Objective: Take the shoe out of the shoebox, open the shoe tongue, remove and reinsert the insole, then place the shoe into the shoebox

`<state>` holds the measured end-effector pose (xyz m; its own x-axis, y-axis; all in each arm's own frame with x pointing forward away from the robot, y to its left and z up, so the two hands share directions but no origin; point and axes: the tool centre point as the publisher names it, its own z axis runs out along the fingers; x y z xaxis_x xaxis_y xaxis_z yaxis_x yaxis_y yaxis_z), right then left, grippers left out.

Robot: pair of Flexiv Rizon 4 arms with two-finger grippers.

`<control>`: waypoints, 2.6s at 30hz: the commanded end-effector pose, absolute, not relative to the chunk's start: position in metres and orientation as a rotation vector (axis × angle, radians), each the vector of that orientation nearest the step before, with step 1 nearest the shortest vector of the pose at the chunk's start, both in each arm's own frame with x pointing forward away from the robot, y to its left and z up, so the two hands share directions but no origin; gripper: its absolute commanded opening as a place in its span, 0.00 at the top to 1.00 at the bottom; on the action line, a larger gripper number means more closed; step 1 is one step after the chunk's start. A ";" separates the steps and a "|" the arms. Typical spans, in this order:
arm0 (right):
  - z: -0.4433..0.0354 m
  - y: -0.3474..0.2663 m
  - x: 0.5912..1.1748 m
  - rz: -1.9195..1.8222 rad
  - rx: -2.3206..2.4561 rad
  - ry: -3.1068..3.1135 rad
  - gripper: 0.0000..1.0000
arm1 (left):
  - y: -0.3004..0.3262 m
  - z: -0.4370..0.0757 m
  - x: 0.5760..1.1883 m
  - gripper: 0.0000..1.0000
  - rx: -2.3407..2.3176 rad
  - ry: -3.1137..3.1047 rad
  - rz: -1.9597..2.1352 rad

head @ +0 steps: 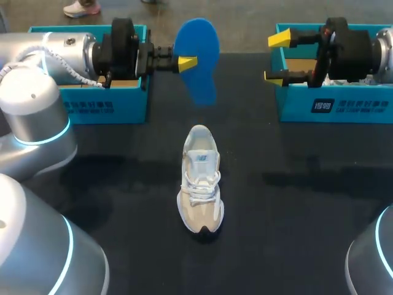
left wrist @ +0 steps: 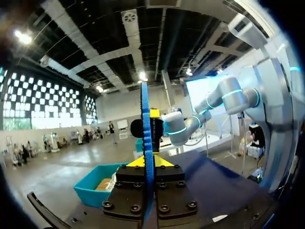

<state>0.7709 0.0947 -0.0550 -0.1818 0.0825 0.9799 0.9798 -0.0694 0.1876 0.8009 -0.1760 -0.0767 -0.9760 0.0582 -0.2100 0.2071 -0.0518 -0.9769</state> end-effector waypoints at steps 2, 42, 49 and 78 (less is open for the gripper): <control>-0.056 0.097 0.772 -1.368 -1.231 -1.366 0.00 | -0.176 -0.075 0.813 1.00 0.682 1.845 -2.115; -0.056 0.097 0.772 -1.368 -1.231 -1.366 0.00 | -0.179 -0.071 0.829 1.00 1.198 1.386 -1.301; -0.056 0.097 0.772 -1.368 -1.231 -1.366 0.00 | -0.185 -0.070 0.822 1.00 1.274 1.236 -1.271; -0.043 0.137 0.789 -1.261 -1.233 -1.439 0.26 | -0.202 -0.074 0.820 1.00 1.319 1.131 -1.160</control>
<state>0.7815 0.1282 -0.0431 -0.1704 0.1354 0.9760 0.9851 0.0006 0.1719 0.8198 -0.1990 -0.0737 0.0974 0.0350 -0.9946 0.9936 -0.0613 0.0952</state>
